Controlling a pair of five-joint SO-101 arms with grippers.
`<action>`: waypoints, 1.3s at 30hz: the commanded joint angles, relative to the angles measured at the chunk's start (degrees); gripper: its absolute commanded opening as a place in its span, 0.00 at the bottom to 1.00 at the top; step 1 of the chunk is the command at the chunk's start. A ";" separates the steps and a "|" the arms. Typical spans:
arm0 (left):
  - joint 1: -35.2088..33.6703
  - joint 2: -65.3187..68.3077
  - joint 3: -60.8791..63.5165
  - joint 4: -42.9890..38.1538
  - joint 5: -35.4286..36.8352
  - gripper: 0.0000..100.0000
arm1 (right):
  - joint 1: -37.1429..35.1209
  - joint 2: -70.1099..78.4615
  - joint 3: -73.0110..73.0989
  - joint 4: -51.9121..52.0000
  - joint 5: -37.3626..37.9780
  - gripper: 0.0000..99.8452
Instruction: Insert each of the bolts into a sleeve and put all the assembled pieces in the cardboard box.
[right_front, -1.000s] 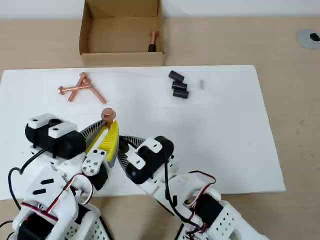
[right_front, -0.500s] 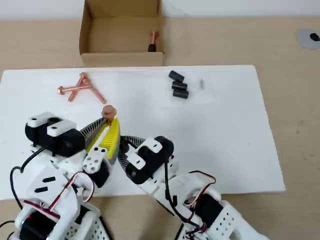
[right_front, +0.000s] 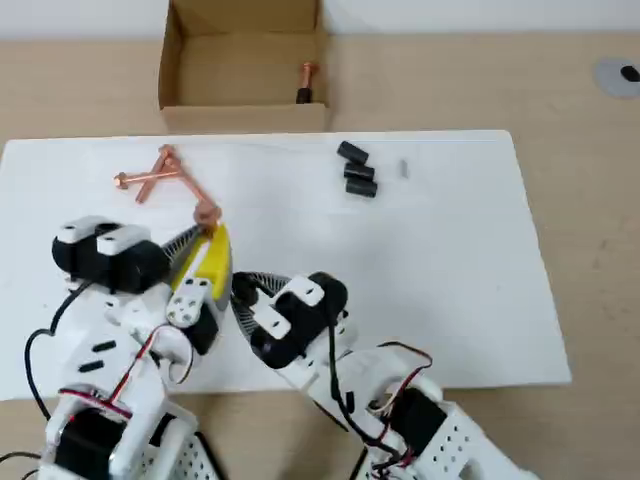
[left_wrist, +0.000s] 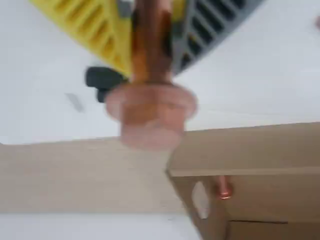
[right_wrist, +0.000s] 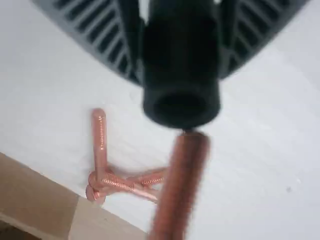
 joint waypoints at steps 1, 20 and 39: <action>-1.05 -0.48 1.05 -3.69 2.02 0.01 | -0.66 -10.33 0.04 -1.58 -0.44 0.01; -0.88 -0.48 -8.62 -4.31 3.43 0.01 | 0.75 -9.98 0.04 -5.27 -2.02 0.01; 5.10 -0.48 -9.32 -1.85 6.24 0.01 | 0.75 -9.98 0.04 -8.09 -0.44 0.01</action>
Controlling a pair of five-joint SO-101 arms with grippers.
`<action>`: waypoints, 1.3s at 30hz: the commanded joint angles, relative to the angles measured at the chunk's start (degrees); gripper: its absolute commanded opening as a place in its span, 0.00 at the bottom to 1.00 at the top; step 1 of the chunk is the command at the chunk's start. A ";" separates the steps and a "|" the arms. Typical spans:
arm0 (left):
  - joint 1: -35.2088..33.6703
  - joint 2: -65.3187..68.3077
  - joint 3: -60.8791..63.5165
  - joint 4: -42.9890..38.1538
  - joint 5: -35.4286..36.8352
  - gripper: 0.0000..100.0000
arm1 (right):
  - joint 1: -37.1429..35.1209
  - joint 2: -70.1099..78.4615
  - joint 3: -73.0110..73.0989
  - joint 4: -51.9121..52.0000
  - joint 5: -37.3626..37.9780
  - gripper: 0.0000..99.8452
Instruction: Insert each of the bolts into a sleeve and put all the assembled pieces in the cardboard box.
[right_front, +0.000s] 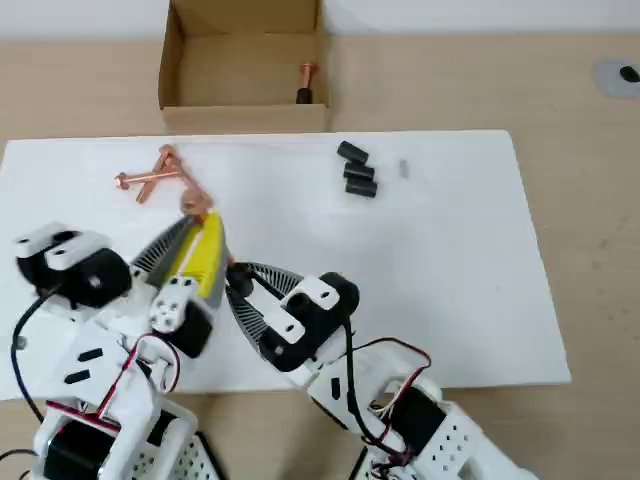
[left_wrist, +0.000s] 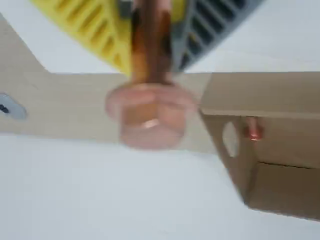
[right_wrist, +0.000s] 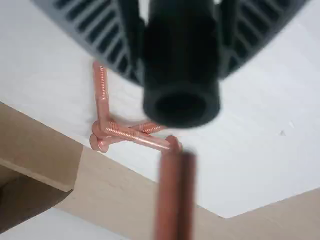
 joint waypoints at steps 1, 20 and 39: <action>4.04 -0.48 -3.78 1.14 0.18 0.01 | 0.75 -9.98 -0.13 -1.49 0.53 0.01; 4.92 -0.48 -2.46 4.22 -2.55 0.01 | 0.75 -9.98 -0.13 -1.23 0.53 0.01; -0.35 -0.48 2.73 -2.11 -5.71 0.01 | 0.84 -9.98 -0.13 -1.23 0.53 0.01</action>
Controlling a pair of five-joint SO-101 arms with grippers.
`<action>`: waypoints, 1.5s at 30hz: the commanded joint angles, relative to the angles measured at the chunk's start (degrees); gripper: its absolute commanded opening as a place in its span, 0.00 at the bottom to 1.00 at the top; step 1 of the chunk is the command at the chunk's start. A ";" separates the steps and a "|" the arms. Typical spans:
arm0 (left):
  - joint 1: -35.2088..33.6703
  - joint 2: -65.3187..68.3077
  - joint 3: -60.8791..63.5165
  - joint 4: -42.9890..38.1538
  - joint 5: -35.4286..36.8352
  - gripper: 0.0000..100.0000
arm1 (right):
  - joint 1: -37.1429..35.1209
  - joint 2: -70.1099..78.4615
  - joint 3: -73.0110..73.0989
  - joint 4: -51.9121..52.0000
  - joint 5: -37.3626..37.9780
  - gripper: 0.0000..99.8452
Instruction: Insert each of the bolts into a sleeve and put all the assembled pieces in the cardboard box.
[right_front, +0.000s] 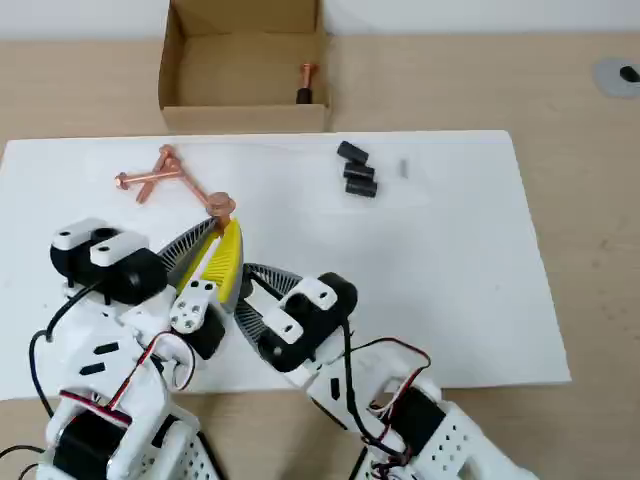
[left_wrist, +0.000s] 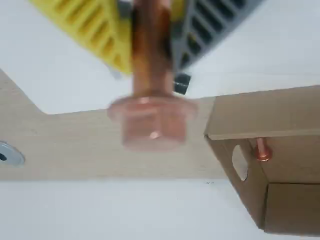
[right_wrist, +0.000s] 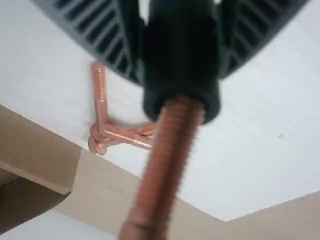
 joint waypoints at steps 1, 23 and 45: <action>-1.85 -0.48 -0.44 -0.79 -0.44 0.01 | 0.92 -9.98 -0.22 -1.23 0.35 0.01; -1.23 -0.48 1.23 0.18 -4.48 0.01 | 4.00 -9.98 -0.22 -1.58 0.09 0.01; 7.30 -0.40 0.35 10.46 -4.13 0.09 | 4.00 -9.98 -0.22 -1.67 0.09 0.01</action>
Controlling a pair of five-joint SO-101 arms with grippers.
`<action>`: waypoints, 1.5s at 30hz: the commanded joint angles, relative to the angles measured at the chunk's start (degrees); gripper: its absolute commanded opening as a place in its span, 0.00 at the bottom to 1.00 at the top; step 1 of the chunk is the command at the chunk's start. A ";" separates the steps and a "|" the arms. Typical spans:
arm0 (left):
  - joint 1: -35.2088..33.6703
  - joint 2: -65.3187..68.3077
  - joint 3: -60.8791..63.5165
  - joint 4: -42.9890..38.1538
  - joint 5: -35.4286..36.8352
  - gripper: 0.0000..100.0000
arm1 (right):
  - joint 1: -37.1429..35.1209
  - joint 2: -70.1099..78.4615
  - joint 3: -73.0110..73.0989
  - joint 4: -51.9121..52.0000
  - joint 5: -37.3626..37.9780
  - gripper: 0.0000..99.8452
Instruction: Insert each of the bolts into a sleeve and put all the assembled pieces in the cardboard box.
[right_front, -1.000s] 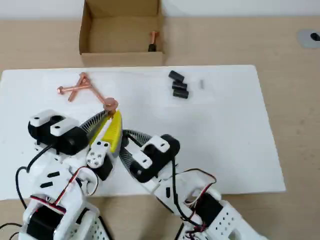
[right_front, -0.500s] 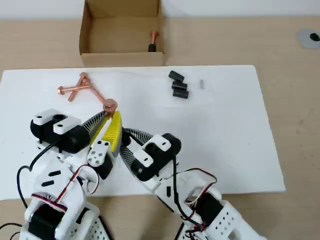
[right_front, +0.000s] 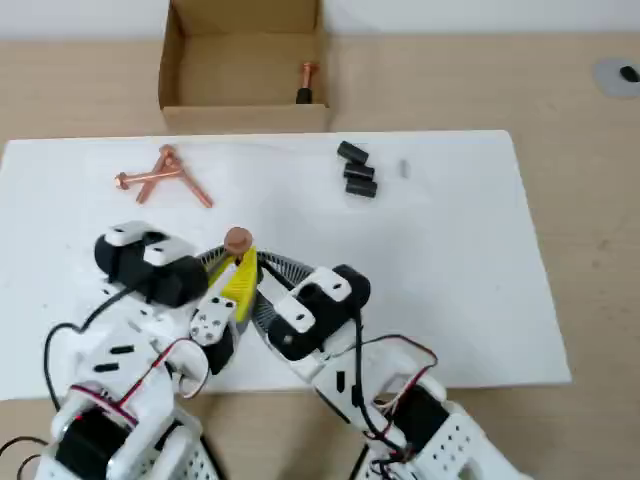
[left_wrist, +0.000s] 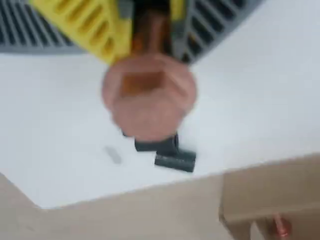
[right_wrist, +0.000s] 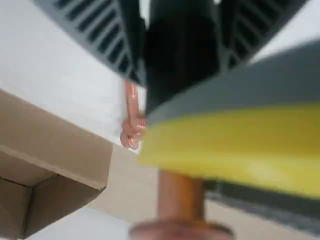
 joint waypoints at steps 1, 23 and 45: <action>1.41 -0.31 -1.76 1.49 0.00 0.10 | 0.57 -9.80 -0.31 -1.49 0.35 0.01; -10.81 0.13 -24.70 17.05 0.18 0.21 | 4.88 -9.80 -0.31 -12.40 0.70 0.01; -36.40 29.14 -25.32 12.66 -3.60 0.21 | 14.37 61.41 -63.08 -24.26 0.26 0.01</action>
